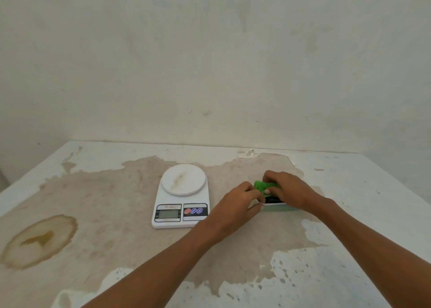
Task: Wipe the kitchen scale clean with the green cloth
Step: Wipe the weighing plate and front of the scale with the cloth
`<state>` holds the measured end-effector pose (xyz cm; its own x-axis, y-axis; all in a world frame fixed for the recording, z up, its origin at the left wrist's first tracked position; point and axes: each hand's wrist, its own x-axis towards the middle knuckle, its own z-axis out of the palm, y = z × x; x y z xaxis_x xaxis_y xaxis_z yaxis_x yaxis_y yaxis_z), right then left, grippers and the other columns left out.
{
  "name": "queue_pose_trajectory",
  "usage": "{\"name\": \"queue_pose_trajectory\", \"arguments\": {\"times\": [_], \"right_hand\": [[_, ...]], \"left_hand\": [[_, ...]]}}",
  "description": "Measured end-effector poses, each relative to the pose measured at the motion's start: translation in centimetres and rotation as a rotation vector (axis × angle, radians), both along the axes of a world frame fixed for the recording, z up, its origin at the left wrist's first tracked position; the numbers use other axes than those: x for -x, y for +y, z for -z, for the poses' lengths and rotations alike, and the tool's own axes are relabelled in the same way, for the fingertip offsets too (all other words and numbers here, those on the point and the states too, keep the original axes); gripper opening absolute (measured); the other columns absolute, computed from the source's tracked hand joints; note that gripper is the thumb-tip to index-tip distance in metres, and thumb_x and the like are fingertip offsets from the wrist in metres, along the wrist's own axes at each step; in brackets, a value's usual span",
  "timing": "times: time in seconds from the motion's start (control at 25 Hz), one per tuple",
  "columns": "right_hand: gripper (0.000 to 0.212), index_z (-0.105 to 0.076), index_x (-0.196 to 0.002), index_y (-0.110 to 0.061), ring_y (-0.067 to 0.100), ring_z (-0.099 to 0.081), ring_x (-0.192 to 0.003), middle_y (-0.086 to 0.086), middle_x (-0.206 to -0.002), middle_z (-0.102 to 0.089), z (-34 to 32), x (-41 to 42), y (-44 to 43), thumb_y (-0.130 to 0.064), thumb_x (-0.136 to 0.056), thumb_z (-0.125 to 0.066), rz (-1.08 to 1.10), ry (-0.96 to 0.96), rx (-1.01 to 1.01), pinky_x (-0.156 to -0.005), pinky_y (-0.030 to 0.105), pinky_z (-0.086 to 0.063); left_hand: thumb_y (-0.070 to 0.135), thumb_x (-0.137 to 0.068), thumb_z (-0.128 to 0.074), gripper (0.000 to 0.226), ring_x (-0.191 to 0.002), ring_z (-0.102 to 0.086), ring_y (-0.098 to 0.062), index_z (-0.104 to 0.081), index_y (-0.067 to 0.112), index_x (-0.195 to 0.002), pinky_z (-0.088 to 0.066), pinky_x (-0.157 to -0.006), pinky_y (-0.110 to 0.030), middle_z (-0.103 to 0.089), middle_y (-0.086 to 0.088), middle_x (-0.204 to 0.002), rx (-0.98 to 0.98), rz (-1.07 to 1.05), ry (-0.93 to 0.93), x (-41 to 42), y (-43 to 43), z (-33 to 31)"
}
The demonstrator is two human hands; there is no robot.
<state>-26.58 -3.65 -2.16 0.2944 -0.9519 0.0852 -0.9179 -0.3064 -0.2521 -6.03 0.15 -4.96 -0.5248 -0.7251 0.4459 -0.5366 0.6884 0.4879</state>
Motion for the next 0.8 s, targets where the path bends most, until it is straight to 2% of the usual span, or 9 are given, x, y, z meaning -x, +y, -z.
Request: {"name": "queue_pose_trajectory", "arguments": {"times": [0.08, 0.2, 0.32, 0.4, 0.52, 0.68, 0.8], "right_hand": [[0.014, -0.049, -0.089, -0.031, 0.021, -0.058, -0.076, -0.002, -0.084, -0.064, -0.8, 0.0, 0.1, -0.021, -0.09, -0.059, 0.008, -0.11, 0.068, -0.068, 0.034, -0.046], [0.013, -0.052, -0.098, -0.027, 0.021, -0.06, -0.082, 0.0, -0.093, -0.066, -2.9, 0.1, 0.4, -0.016, -0.093, -0.057, 0.06, -0.263, 0.16, -0.072, 0.034, -0.045], [0.011, -0.053, -0.1, -0.027, 0.021, -0.062, -0.083, 0.001, -0.092, -0.067, -5.4, -1.3, 0.7, -0.017, -0.096, -0.053, 0.049, -0.399, 0.244, -0.072, 0.039, -0.05], [0.01, -0.054, -0.102, -0.027, 0.015, -0.062, -0.085, -0.002, -0.092, -0.066, -6.7, -3.3, 1.3, -0.019, -0.097, -0.051, 0.029, -0.494, 0.323, -0.071, 0.037, -0.05], [0.012, -0.053, -0.107, -0.025, 0.016, -0.061, -0.084, -0.002, -0.091, -0.064, -7.2, -7.5, 1.5, -0.018, -0.098, -0.049, -0.021, -0.573, 0.433, -0.067, 0.032, -0.048], [0.012, -0.054, -0.108, -0.021, 0.015, -0.06, -0.088, -0.001, -0.095, -0.063, -5.8, -12.7, 0.6, -0.018, -0.098, -0.047, -0.147, -0.619, 0.34, -0.074, 0.027, -0.047], [0.015, -0.055, -0.106, -0.026, 0.011, -0.059, -0.088, -0.002, -0.094, -0.063, -3.9, -15.2, 0.3, -0.015, -0.099, -0.048, -0.209, -0.544, 0.194, -0.076, 0.025, -0.046]], "left_hand": [[0.021, -0.093, -0.059, 0.024, -0.101, -0.061, -0.016, -0.068, 0.019, -0.115, -0.05, -0.087, -0.029, -0.064, -0.003, -0.115, -0.056, 0.065, 0.051, -1.5, -0.2, -1.0], [0.013, -0.095, -0.055, 0.026, -0.101, -0.063, -0.006, -0.068, 0.021, -0.116, -0.053, -0.086, -0.023, -0.067, 0.003, -0.115, -0.119, 0.05, 0.23, -5.3, -0.5, -3.3], [0.008, -0.095, -0.055, 0.024, -0.097, -0.064, -0.002, -0.071, 0.02, -0.11, -0.049, -0.08, -0.011, -0.07, 0.008, -0.11, -0.146, -0.096, 0.374, -10.3, -1.1, -4.6], [0.007, -0.095, -0.054, 0.024, -0.094, -0.063, -0.001, -0.071, 0.021, -0.106, -0.044, -0.075, -0.006, -0.071, 0.011, -0.107, -0.151, -0.211, 0.443, -13.5, -1.7, -4.1], [0.013, -0.096, -0.052, 0.023, -0.095, -0.061, 0.0, -0.068, 0.027, -0.102, -0.043, -0.077, -0.009, -0.067, 0.013, -0.107, -0.175, -0.409, 0.502, -17.1, -2.5, -1.8], [0.02, -0.098, -0.05, 0.02, -0.101, -0.06, -0.002, -0.065, 0.028, -0.11, -0.051, -0.084, -0.024, -0.061, 0.011, -0.113, -0.239, -0.517, 0.559, -18.5, -2.3, 1.4], [0.022, -0.099, -0.05, 0.021, -0.102, -0.06, 0.001, -0.063, 0.027, -0.115, -0.05, -0.081, -0.01, -0.062, 0.013, -0.115, -0.228, -0.523, 0.612, -19.0, -2.3, 2.0]]}}
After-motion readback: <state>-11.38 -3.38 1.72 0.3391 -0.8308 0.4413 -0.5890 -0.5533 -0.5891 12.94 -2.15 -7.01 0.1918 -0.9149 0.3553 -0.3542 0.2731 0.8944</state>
